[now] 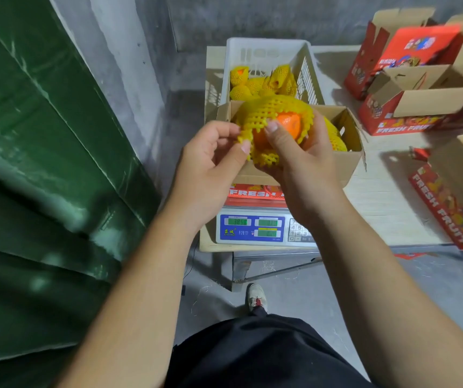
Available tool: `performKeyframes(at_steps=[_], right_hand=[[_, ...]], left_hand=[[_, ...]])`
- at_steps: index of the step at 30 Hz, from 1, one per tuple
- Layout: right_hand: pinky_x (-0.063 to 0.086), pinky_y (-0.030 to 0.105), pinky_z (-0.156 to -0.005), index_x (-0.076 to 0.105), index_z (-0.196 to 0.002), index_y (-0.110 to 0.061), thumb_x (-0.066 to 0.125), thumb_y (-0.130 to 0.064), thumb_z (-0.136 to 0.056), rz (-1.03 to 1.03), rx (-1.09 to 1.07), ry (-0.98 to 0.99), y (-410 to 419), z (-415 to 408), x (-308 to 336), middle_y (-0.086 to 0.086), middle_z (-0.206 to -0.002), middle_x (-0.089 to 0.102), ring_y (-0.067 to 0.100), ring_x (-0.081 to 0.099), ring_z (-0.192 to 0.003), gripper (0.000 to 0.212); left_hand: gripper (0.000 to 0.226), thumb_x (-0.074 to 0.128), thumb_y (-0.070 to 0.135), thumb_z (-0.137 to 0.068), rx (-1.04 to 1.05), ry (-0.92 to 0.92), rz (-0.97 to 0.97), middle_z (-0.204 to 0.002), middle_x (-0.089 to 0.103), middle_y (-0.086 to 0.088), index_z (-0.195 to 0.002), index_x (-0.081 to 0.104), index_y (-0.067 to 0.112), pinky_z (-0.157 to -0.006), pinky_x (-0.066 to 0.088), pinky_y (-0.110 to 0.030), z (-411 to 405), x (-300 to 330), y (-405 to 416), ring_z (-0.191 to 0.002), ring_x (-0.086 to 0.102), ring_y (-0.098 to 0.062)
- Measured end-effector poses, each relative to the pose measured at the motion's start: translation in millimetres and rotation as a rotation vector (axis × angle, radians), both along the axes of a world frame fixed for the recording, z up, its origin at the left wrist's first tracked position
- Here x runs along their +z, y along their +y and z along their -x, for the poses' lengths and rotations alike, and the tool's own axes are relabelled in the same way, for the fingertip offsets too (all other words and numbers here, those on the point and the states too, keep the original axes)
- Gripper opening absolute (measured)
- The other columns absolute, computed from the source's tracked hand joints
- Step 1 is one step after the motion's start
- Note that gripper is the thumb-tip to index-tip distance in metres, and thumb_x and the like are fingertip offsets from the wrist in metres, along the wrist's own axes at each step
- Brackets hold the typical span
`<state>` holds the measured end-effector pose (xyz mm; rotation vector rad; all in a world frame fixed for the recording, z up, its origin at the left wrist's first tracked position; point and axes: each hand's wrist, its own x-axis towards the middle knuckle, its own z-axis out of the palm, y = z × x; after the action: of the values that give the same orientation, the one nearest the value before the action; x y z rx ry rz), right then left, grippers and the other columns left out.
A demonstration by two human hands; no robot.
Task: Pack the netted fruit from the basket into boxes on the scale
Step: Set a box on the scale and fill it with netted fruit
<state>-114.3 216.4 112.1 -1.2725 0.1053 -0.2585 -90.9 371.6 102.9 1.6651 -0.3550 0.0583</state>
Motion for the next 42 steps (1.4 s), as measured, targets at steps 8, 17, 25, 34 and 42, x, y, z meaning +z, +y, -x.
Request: performKeyframes(at_steps=[8,17,25,34,42], right_hand=[[0.049,0.055,-0.099,0.057,-0.141,-0.015,0.058,-0.039,-0.094,-0.377,0.062,-0.069,-41.1,-35.8,25.9,0.025,-0.140,0.058,0.036,0.061,-0.121,0.053],[0.047,0.035,-0.095,0.027,-0.157,-0.027,0.076,-0.025,-0.082,1.111,-0.050,0.020,-81.7,-92.1,19.6,0.012,-0.149,0.042,0.027,0.054,-0.123,0.089],[0.035,0.026,-0.104,0.036,-0.159,-0.022,0.070,-0.034,-0.096,1.353,0.171,0.141,-69.6,-61.9,11.7,0.009,-0.159,0.040,0.027,0.045,-0.141,0.073],[0.047,0.039,-0.111,0.049,-0.150,-0.024,0.064,-0.033,-0.102,1.067,0.234,0.064,-34.0,2.8,15.3,-0.004,-0.151,0.053,0.014,0.050,-0.136,0.052],[0.050,0.043,-0.109,0.051,-0.149,-0.021,0.063,-0.032,-0.103,1.000,0.229,0.025,-35.6,10.7,15.1,-0.005,-0.147,0.056,0.015,0.055,-0.133,0.049]], left_hand=[[0.030,0.061,0.039,-0.090,0.027,0.160,-0.063,-0.117,0.071,0.026,-0.115,0.064,0.056,-0.102,0.054,-0.037,-18.9,-0.1,5.7,-0.112,0.067,-0.001],[0.029,0.060,0.040,-0.089,0.080,0.314,-0.073,-0.115,0.072,0.025,-0.115,0.064,0.051,-0.097,0.052,-0.034,-25.1,-12.4,7.1,-0.115,0.067,-0.008],[0.025,0.059,0.025,-0.104,0.089,0.309,-0.100,-0.117,0.072,0.022,-0.115,0.066,0.046,-0.085,0.051,-0.023,-18.4,-11.5,13.6,-0.111,0.067,-0.003],[0.021,0.059,0.032,-0.101,0.056,0.268,-0.091,-0.107,0.073,0.028,-0.111,0.069,0.047,-0.065,0.051,-0.007,1.8,-3.2,18.3,-0.098,0.069,0.006],[0.020,0.059,0.032,-0.104,0.046,0.259,-0.087,-0.110,0.072,0.027,-0.115,0.069,0.045,-0.063,0.052,-0.007,10.4,-2.6,16.3,-0.099,0.069,0.008]])
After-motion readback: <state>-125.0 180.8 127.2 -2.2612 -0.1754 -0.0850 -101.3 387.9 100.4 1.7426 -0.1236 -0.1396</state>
